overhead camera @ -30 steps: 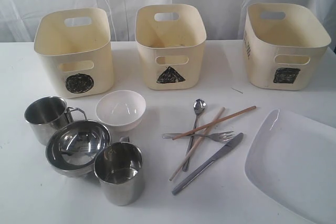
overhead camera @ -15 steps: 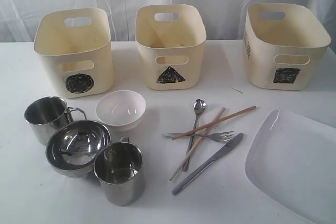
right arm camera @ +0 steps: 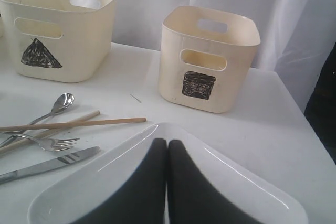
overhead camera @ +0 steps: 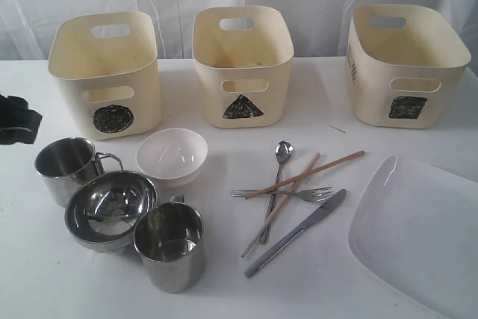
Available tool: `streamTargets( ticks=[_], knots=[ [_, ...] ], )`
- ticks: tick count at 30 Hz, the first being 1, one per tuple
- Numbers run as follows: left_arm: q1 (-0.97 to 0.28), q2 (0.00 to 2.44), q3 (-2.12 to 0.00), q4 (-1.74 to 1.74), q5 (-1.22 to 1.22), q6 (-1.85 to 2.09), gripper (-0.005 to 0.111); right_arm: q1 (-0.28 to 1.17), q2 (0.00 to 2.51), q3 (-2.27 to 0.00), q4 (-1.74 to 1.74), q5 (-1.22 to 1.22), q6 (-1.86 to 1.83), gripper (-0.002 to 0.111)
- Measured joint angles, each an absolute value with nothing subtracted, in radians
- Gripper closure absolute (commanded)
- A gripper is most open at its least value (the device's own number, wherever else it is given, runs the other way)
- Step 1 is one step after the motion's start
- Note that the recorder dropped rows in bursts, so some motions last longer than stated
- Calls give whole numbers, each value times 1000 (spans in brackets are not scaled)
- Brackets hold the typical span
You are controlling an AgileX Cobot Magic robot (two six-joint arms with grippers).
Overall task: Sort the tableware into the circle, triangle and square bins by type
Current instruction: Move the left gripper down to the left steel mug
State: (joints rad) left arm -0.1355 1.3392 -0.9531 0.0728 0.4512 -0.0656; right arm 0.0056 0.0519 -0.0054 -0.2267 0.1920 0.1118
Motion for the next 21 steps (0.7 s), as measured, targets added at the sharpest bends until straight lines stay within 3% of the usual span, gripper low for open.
streamTargets(
  ticks=[21],
  knots=[
    [-135, 1612, -1016, 73, 313, -73, 36, 6, 52, -5, -227, 192, 112, 108]
  ],
)
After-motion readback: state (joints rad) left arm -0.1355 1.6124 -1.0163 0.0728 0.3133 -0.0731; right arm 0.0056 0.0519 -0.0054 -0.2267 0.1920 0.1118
